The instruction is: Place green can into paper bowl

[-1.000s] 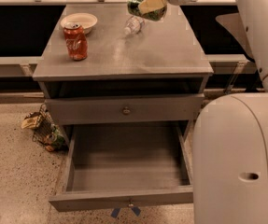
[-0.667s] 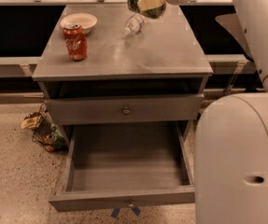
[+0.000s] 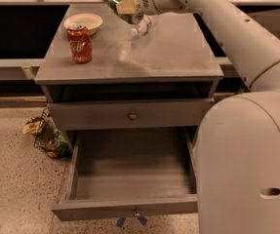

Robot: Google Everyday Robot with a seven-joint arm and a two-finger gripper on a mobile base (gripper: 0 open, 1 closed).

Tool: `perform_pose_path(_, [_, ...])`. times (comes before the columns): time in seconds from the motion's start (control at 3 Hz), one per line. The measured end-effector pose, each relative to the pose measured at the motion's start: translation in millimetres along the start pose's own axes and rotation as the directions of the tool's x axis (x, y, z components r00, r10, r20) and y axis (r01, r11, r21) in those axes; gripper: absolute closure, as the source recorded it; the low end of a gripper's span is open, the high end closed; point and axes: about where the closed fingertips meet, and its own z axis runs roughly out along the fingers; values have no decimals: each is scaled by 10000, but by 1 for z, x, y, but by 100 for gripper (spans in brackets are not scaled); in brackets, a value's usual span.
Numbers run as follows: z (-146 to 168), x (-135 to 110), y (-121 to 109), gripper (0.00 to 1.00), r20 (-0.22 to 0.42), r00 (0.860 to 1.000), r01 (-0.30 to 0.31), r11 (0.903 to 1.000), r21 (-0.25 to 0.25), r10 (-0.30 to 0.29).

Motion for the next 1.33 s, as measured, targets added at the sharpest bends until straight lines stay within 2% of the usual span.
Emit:
perform_pose_path(0.33, [41, -20, 15, 100, 1138, 9933, -231, 9997, 95, 219])
perform_pose_path(0.67, [70, -41, 21, 100, 1830, 9825, -368, 9992, 141, 336])
perform_pose_path(1.33, [123, -47, 31, 100, 2088, 9752, -732, 9973, -60, 728])
